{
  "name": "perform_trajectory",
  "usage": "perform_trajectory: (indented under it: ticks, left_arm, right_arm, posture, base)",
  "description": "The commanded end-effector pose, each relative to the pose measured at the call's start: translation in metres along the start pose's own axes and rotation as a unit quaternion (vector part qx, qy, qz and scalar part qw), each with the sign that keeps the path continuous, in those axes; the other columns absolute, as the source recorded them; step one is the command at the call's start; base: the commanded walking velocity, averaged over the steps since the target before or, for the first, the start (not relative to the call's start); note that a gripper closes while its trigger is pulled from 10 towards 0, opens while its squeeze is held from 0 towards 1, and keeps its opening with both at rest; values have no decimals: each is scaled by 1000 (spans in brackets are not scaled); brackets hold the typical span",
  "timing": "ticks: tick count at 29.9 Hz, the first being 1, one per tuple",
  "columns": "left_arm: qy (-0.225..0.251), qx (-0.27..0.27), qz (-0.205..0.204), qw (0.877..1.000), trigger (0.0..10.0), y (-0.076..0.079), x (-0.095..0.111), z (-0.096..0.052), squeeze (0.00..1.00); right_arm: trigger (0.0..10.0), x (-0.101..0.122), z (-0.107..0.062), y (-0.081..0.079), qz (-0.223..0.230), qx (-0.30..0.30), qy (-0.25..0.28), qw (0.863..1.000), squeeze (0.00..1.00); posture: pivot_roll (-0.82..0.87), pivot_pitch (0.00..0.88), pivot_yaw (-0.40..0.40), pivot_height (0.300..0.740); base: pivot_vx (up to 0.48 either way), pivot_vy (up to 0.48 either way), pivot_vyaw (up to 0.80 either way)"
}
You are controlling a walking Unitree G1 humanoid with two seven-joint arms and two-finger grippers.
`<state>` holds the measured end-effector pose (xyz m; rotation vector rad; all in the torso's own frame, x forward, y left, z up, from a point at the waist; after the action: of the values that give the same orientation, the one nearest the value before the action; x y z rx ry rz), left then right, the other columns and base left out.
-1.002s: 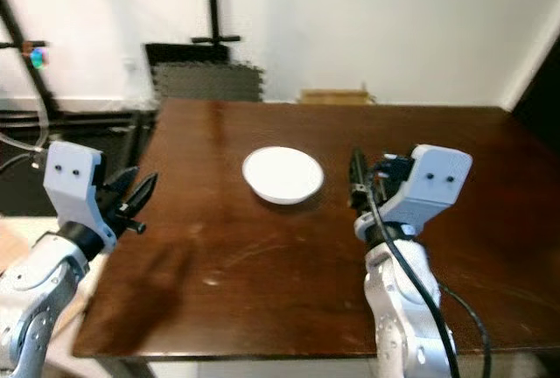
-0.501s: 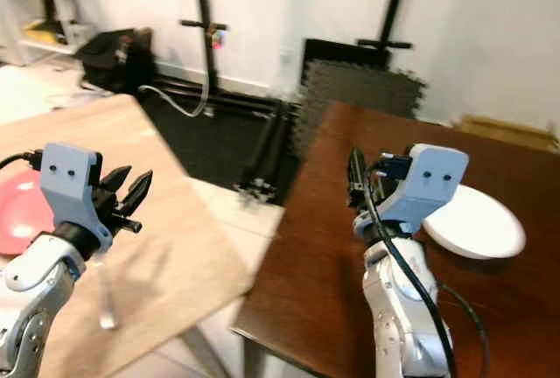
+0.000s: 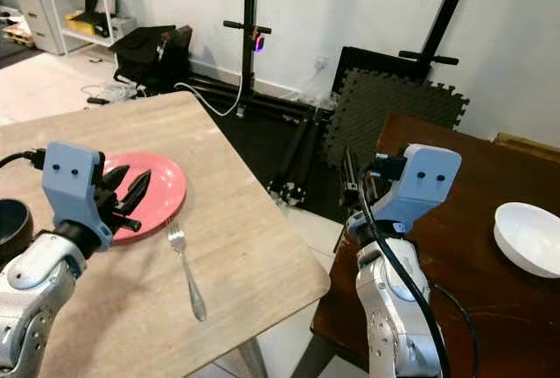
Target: Setting the table
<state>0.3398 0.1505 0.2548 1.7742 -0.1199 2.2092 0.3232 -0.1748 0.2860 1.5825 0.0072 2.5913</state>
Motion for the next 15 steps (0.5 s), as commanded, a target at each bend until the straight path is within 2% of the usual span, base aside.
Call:
perform_trajectory:
  ticks: [1,15]
  left_arm:
    - [-5,-1,1,1000,10000,2,-4,0,0]
    - [-10,-12,0,1000,10000,5,-7,4,0]
  right_arm:
    - [10000,0,-2,7,-6,-9,1,1000,0]
    - [10000,2,-6,6,-14,-12,4,1000,0]
  posture:
    - [37,87,6,740]
    - [7,97,39,740]
  base:
    - [0,0,0]
    - [0,0,0]
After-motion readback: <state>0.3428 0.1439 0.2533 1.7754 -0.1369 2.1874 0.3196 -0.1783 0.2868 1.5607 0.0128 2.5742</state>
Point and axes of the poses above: a point about 5 cm out from each wrist's last joint towards the gripper, its own z axis pointing out of the wrist towards the gripper, its own x axis along the axis of the wrist's last joint, y = z × x, the point moved 4 cm from there along z, pointing out of the wrist towards the gripper, and after that the axes turned 15 degrees about -z, right-handed, at the moved point
